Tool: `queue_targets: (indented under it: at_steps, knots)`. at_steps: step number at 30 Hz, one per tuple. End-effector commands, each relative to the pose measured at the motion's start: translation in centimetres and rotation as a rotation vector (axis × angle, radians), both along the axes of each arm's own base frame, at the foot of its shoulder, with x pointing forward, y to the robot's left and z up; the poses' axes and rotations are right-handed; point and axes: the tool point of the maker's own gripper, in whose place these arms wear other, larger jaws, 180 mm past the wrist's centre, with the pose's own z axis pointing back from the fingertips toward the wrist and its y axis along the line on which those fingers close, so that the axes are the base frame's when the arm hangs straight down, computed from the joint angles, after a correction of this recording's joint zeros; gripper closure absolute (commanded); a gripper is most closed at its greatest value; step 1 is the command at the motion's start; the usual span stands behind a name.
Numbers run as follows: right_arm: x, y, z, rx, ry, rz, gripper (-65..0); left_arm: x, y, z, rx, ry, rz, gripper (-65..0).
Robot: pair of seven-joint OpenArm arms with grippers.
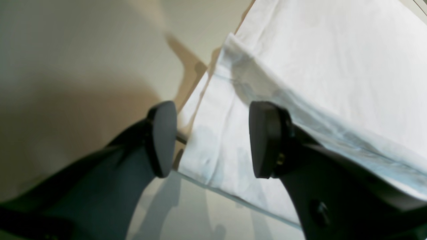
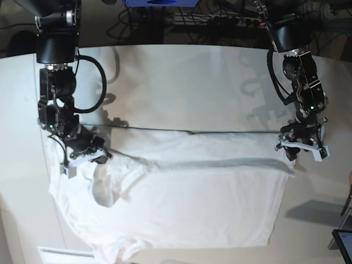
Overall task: Fold the T-shirt properly
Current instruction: 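Regrasp the folded edge with both grippers near the fold line, then drag the folded edge with both grippers back toward the collar side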
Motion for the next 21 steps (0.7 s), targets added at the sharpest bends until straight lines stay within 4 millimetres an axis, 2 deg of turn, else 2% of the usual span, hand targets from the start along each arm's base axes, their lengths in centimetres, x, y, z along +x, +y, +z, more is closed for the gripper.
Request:
queue_targets:
  at_steps: [1,6,8,21]
  knots:
    - [1.9,-0.1,2.6,0.002,-0.083,0.005,-0.7,0.8,0.6,2.0,0.030,-0.054,-0.001,-34.4]
    - [3.4,0.1,4.4,0.002,-0.129,0.018,-0.3,0.8,0.6,1.9,0.030,-0.053,-0.001,-34.4]
    - [3.9,0.7,4.7,0.015,-0.120,0.032,-0.3,0.8,0.6,1.9,0.030,-0.053,-0.001,-34.4]
    - [6.8,3.4,5.2,0.066,-0.090,0.066,-1.0,0.9,0.6,2.1,0.030,-0.057,-0.001,-34.4]
